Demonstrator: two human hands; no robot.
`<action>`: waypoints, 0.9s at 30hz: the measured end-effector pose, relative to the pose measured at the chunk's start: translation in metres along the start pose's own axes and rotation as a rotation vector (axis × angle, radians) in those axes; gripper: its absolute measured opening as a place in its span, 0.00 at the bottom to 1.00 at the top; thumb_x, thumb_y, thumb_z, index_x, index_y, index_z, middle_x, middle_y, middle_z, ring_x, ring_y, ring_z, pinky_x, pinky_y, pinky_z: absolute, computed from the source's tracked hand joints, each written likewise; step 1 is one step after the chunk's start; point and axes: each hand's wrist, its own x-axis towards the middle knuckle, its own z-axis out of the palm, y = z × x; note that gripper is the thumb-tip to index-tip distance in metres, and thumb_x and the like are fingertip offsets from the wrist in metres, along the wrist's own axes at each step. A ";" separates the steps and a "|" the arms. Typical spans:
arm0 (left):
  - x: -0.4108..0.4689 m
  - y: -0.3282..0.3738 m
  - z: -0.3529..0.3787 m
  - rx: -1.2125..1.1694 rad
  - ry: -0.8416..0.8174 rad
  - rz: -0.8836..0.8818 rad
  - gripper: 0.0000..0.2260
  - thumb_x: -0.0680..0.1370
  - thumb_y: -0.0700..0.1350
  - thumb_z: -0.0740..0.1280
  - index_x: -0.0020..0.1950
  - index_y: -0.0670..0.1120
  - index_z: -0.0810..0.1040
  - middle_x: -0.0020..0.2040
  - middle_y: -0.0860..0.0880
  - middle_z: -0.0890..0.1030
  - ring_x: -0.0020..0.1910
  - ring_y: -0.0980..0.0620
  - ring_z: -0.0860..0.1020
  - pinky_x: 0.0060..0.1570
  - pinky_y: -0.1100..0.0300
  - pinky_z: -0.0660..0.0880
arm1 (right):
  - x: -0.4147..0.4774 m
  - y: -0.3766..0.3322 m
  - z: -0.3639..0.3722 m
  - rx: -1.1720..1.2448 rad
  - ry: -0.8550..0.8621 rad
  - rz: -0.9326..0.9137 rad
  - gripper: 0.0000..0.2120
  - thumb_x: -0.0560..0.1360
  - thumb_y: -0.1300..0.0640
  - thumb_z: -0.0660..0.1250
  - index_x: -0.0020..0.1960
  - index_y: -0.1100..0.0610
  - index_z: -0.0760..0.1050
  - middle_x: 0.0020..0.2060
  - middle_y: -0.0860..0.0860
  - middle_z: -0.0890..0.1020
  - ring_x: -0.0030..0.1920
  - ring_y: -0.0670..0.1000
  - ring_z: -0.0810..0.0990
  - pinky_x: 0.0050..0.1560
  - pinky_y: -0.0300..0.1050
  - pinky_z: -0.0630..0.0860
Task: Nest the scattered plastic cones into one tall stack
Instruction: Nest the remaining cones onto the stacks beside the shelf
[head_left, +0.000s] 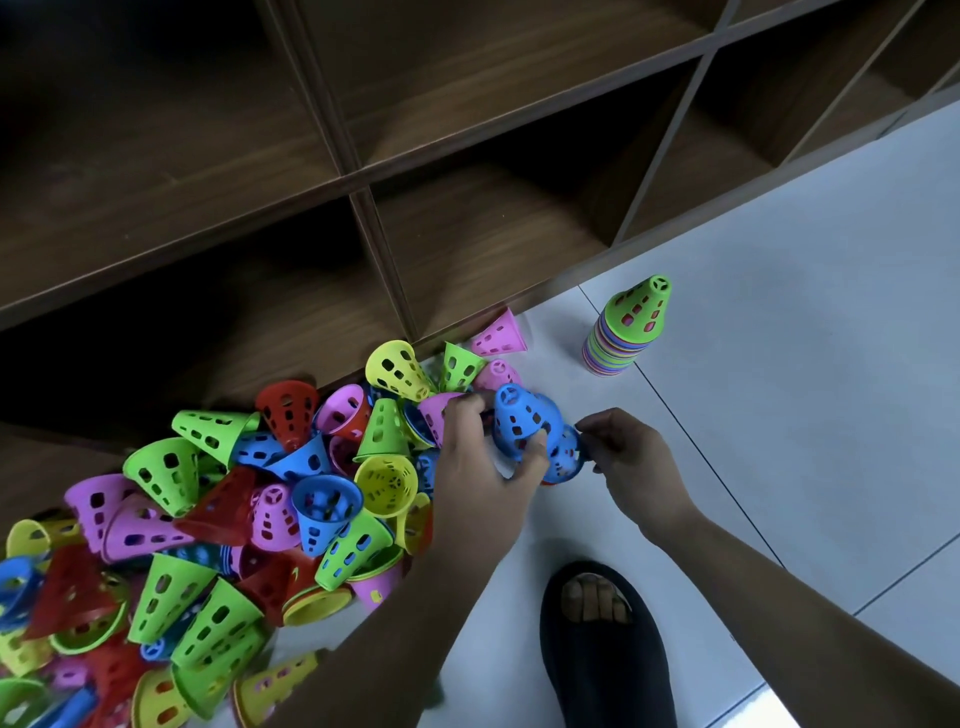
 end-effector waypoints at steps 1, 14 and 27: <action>-0.001 0.000 0.002 0.011 -0.015 0.011 0.21 0.76 0.47 0.78 0.65 0.51 0.73 0.59 0.53 0.78 0.59 0.59 0.79 0.56 0.69 0.74 | 0.001 0.003 0.001 -0.039 0.005 -0.009 0.10 0.80 0.63 0.69 0.49 0.49 0.82 0.42 0.46 0.87 0.43 0.52 0.85 0.47 0.52 0.82; 0.000 -0.029 -0.003 0.268 -0.184 0.106 0.21 0.77 0.57 0.74 0.67 0.52 0.76 0.63 0.57 0.79 0.63 0.54 0.78 0.62 0.54 0.76 | 0.046 -0.014 -0.011 -0.230 0.046 -0.139 0.08 0.80 0.60 0.70 0.53 0.48 0.83 0.45 0.42 0.87 0.48 0.46 0.84 0.51 0.46 0.79; 0.048 -0.057 -0.035 0.747 -0.179 0.142 0.27 0.73 0.50 0.76 0.70 0.50 0.75 0.64 0.49 0.77 0.62 0.44 0.77 0.62 0.45 0.76 | 0.081 -0.054 0.049 -0.561 -0.121 -0.532 0.17 0.77 0.59 0.73 0.65 0.51 0.80 0.55 0.51 0.79 0.47 0.54 0.82 0.49 0.53 0.81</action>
